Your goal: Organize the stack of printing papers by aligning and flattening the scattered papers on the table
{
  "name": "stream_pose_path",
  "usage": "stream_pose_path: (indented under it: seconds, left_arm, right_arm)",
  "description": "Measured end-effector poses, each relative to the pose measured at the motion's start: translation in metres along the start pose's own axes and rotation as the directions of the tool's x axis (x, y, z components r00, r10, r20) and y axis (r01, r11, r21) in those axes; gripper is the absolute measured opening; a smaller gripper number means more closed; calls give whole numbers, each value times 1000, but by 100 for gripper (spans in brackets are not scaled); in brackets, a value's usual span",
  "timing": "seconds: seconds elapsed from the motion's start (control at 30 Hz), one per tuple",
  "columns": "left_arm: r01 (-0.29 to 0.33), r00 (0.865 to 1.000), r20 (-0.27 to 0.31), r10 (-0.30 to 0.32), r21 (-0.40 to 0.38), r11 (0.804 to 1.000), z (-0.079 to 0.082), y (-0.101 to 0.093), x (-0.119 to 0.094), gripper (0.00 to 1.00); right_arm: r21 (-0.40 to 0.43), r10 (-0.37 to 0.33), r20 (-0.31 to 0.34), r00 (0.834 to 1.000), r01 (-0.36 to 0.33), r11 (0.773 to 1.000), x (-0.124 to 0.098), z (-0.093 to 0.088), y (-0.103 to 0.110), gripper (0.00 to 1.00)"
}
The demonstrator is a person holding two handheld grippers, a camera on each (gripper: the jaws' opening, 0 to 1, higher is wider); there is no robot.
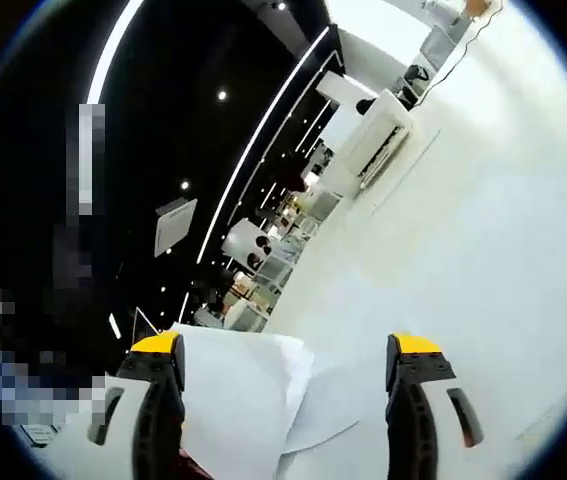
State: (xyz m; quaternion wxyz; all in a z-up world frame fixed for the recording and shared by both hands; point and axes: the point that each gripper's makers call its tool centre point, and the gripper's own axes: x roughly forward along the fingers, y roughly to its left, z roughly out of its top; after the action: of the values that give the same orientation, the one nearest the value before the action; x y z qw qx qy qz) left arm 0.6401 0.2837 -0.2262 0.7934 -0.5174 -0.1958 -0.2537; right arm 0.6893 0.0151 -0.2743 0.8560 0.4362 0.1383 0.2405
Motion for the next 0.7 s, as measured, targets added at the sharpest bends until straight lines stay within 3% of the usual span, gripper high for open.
stream_pose_path:
  seconds: [0.2, 0.43, 0.7]
  left_arm:
    - [0, 1000, 0, 0, -5, 1000, 1, 1, 0, 6]
    - [-1, 1000, 1, 1, -6, 1000, 1, 1, 0, 7]
    - [-2, 1000, 0, 2, -6, 1000, 1, 1, 0, 6]
  right_arm:
    - [-89, -25, -22, 999, 23, 996, -3, 0, -4, 81]
    - [-227, -24, -48, 999, 13, 974, -7, 1, 4, 82]
    - [-305, -36, -46, 998, 20, 952, -13, 2, 7, 85]
